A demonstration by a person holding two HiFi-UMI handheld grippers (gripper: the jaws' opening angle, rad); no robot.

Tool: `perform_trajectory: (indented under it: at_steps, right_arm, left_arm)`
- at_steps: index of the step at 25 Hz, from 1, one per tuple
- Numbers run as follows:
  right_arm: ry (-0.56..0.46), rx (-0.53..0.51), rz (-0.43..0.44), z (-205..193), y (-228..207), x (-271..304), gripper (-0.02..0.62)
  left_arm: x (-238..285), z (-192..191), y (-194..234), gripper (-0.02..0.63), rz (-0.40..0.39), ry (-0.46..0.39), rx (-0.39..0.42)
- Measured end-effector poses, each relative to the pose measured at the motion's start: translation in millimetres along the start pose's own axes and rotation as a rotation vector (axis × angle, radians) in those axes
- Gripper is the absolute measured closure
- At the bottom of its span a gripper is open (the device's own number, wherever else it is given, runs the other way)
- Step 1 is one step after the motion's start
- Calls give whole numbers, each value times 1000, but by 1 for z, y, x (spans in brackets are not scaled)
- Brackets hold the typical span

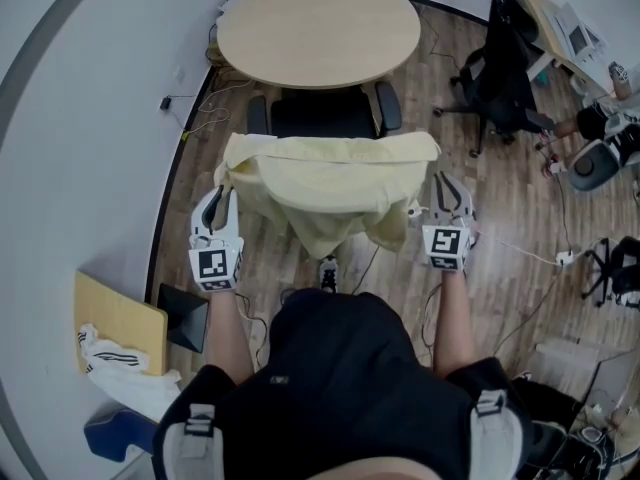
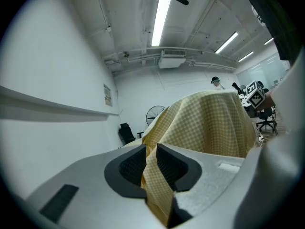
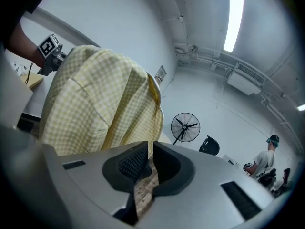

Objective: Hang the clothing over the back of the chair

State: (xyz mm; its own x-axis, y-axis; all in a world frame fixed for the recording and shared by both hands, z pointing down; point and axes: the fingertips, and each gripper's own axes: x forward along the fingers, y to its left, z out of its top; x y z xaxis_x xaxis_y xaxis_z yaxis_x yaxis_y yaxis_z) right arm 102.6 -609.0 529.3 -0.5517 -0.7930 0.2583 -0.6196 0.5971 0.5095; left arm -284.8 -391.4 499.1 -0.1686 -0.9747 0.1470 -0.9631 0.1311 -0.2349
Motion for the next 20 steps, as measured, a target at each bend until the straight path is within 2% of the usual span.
perform_trajectory:
  at_steps: [2,6,12,20]
  right_arm:
    - [-8,5,15,-2,2,-10,586]
    - [-15,16,50,-7,8,-33,600]
    - [-3,24,72,-23,16,-69,601]
    - [-12,33,98,-38,21,-117,601]
  left_arm:
    - [-10,4,-7,543,1,-7,-5]
    - [-30,16,-17,602,12,-40,-26]
    - [-55,20,-45,606,-23,-27,1]
    - [-97,32,-80,606,-24,-44,25]
